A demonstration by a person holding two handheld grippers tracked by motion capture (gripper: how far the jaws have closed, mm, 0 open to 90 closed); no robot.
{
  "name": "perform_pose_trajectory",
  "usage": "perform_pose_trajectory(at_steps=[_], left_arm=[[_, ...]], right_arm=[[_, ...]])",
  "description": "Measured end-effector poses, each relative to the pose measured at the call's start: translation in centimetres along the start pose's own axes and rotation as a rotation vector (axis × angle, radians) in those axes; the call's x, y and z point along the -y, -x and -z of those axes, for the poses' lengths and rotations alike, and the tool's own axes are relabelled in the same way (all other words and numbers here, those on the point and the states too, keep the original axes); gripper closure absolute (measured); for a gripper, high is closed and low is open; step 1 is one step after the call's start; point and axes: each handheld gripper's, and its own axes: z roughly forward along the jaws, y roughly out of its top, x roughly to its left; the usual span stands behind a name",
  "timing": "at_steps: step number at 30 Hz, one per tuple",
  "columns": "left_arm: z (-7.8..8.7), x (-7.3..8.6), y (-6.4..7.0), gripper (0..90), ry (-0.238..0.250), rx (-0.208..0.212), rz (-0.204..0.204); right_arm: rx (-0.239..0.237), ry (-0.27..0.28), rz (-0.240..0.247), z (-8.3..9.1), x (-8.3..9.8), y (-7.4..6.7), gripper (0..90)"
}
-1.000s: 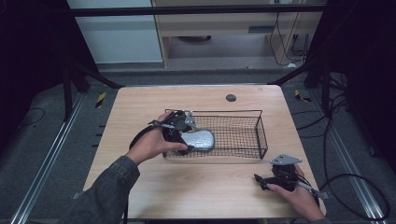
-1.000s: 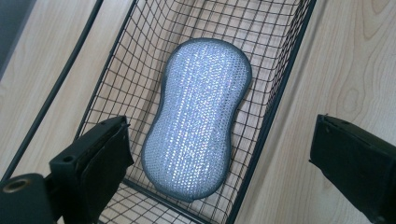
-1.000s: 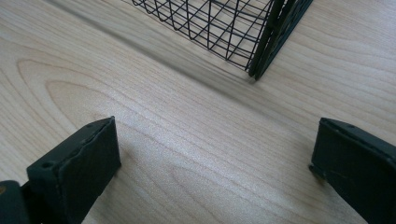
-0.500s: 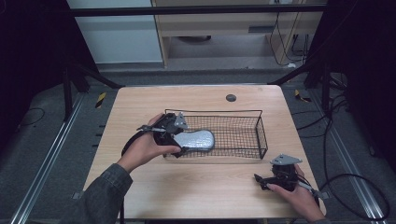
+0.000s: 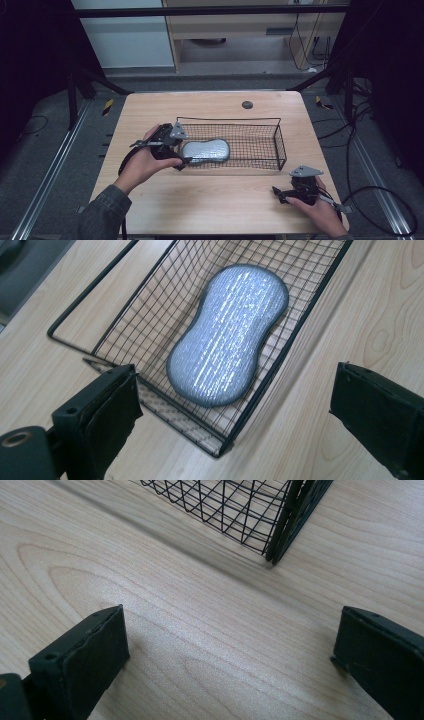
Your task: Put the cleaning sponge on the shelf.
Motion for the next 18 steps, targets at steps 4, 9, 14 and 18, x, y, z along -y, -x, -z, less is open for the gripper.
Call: perform_pose_trajectory(at_steps=[4, 9, 14, 18], left_arm=[[0.6, 1.6, -0.5, 5.0, 0.011, -0.010, 0.042], [0.9, 3.5, -1.1, 5.0, 0.005, -0.017, 0.074], [0.6, 5.7, -1.6, 5.0, 0.002, -0.028, 0.120], [0.1, 7.1, -2.2, 5.3, -0.016, -0.032, 0.149]], right_arm=[[0.000, 0.000, -0.005, 0.0, 0.0, 0.0, 1.2], [0.001, 0.000, -0.007, 0.0, 0.0, -0.1, 1.3], [0.002, 0.000, -0.004, 0.0, 0.0, 0.0, 1.3], [0.001, 0.000, -0.007, 0.0, 0.0, -0.1, 1.2]])
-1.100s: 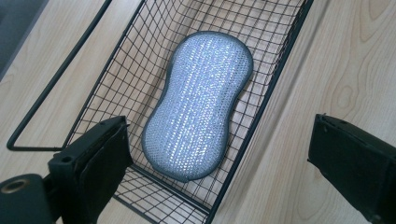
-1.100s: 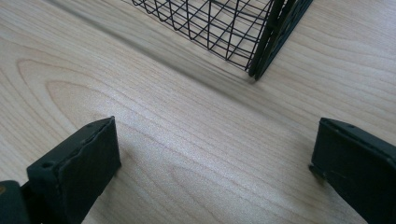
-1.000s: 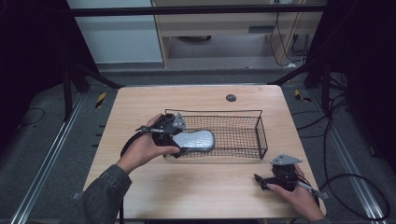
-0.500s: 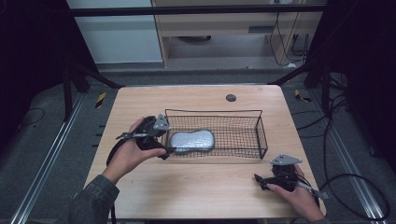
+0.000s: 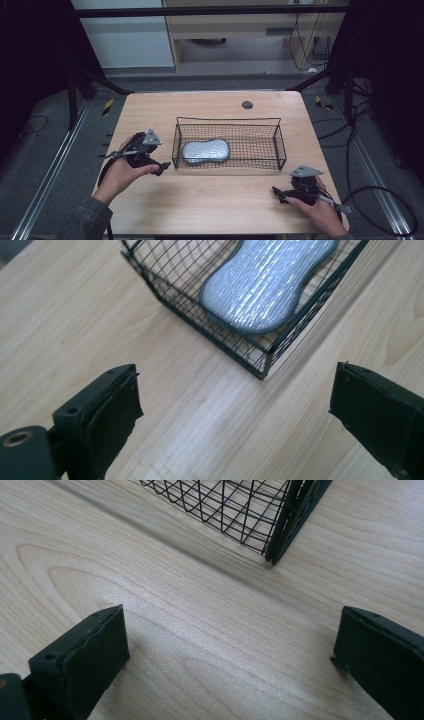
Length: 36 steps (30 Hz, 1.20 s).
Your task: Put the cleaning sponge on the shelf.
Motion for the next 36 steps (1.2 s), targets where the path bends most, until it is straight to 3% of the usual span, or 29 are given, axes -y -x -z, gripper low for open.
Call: perform_pose_trajectory(at_steps=[9, 10, 24, 28, 36], left_arm=[[-2.1, 2.6, -1.6, 5.5, -0.051, -0.026, 0.061], [-2.6, 3.1, -2.0, 5.5, -0.056, -0.026, 0.084], [-4.4, 5.9, -3.7, 5.7, -0.126, -0.041, 0.149], [-4.5, 6.2, -4.2, 5.7, -0.123, -0.046, 0.165], [-5.2, 7.4, -5.2, 5.6, -0.076, -0.061, 0.249]], right_arm=[[0.002, -0.001, -0.001, 0.0, 0.0, 0.0, 1.3], [0.001, -0.002, -0.001, 0.0, 0.0, 0.0, 1.3], [0.001, -0.002, -0.001, 0.0, 0.0, 0.0, 1.3], [0.001, -0.001, -0.001, 0.0, 0.0, 0.0, 1.3], [0.001, -0.001, -0.001, 0.0, 0.0, 0.0, 1.3]])
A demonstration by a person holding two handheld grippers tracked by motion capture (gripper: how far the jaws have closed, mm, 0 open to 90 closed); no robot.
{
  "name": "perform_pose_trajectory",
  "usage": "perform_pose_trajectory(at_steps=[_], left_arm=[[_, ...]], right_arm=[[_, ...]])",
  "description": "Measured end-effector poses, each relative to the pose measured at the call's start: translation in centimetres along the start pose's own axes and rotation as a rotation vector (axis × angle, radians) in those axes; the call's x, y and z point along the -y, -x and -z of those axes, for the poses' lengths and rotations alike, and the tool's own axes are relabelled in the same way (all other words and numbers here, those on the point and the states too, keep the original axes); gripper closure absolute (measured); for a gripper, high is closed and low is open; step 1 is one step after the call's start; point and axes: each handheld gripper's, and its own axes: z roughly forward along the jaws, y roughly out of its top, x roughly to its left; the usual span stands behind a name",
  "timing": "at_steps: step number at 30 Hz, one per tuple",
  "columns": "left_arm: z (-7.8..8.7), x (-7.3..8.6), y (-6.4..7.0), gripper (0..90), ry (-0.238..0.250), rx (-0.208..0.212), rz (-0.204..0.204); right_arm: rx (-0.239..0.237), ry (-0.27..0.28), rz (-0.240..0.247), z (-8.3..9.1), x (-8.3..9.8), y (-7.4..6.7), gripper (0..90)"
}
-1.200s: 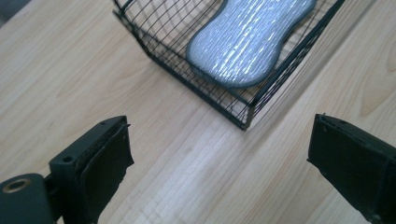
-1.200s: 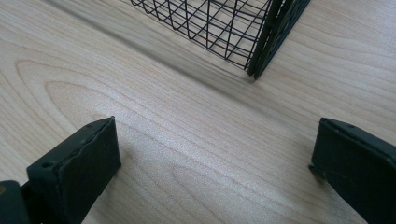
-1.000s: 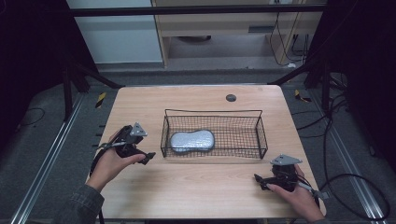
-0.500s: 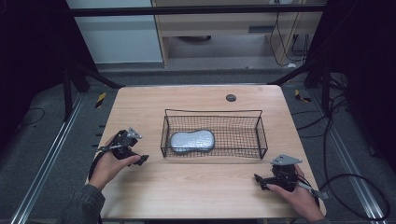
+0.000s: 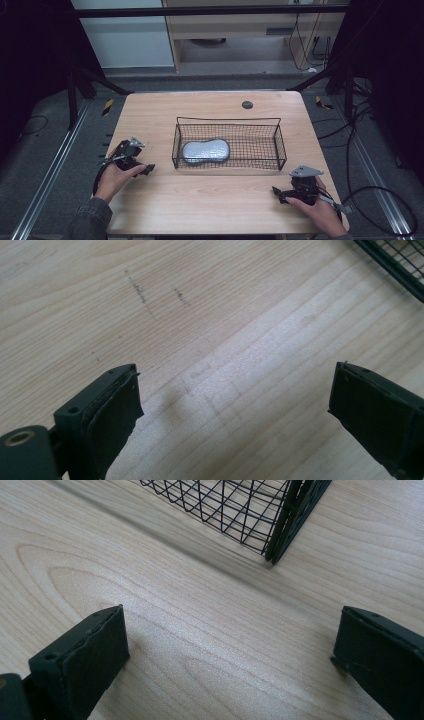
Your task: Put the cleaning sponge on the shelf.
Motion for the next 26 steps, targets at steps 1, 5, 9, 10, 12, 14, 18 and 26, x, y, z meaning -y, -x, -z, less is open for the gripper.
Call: perform_pose_trajectory(at_steps=[1, 5, 9, 10, 12, 14, 18, 26], left_arm=[[-0.2, 0.1, -0.2, 5.4, 0.016, 0.005, 0.021], [-0.6, 0.2, -0.4, 4.8, 0.028, 0.007, 0.041], [-1.5, 0.6, -0.9, 4.0, 0.055, 0.018, 0.082], [-1.5, 0.6, -0.9, 3.9, 0.055, 0.018, 0.082], [-2.1, 1.0, -1.1, 3.3, 0.076, 0.011, 0.094], [-2.2, 1.2, -1.1, 1.8, 0.091, 0.004, 0.093], [-2.6, 1.5, -1.2, 0.0, 0.139, -0.001, 0.086], [-2.8, 2.0, -1.2, 0.0, 0.201, -0.011, 0.098]], right_arm=[[0.000, 0.000, 0.000, 0.0, 0.0, 0.0, 1.2], [0.000, 0.000, 0.000, 0.0, 0.0, 0.0, 1.3], [0.000, 0.000, 0.000, 0.0, 0.0, 0.0, 1.2], [0.000, 0.000, 0.000, 0.0, 0.0, 0.0, 1.2], [0.000, -0.001, 0.000, 0.0, 0.0, 0.0, 1.2], [0.000, 0.000, 0.000, 0.0, 0.0, 0.0, 1.2], [-0.001, 0.001, 0.000, 0.0, 0.0, 0.0, 1.2], [-0.002, 0.001, 0.001, 0.0, 0.0, 0.0, 1.1]])
